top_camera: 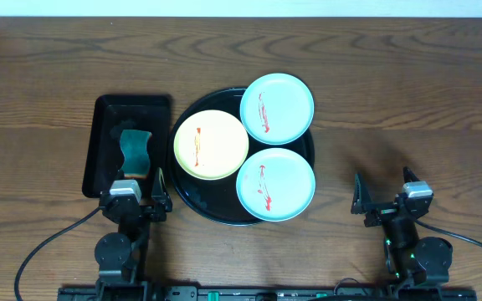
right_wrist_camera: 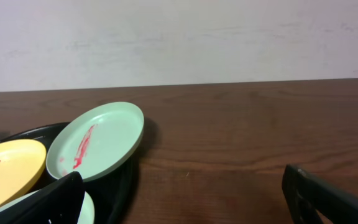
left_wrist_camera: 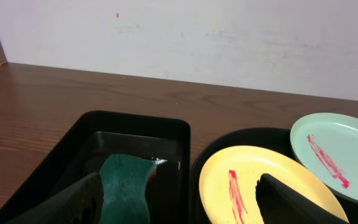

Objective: Clean dirty plates on tray and stack at the side

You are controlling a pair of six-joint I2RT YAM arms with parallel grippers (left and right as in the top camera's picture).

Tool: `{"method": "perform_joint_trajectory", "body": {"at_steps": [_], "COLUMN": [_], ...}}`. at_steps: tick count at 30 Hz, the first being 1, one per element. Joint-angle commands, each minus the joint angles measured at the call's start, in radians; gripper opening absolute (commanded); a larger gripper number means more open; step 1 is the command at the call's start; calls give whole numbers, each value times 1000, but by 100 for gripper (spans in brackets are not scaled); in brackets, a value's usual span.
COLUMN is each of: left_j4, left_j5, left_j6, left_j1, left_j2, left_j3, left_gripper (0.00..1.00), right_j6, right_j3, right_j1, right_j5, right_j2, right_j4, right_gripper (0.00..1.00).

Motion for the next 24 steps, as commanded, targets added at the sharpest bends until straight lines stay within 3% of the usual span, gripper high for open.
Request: {"method": "perform_joint_trajectory", "body": {"at_steps": [1,24], "left_j4": [-48,-39], "left_j5": [-13,32], "left_j6": [18,17], "left_j1": [2,2], "left_j2": [-5,-5], "left_j3": [-8,-8], "left_gripper": [79,79], "right_j6": [9,13], "right_j3": [-1,-1], "right_j1": [1,1], "right_j5": [2,25], "right_j2": [-2,-2], "right_j4": [-4,4], "right_gripper": [99,99]}}
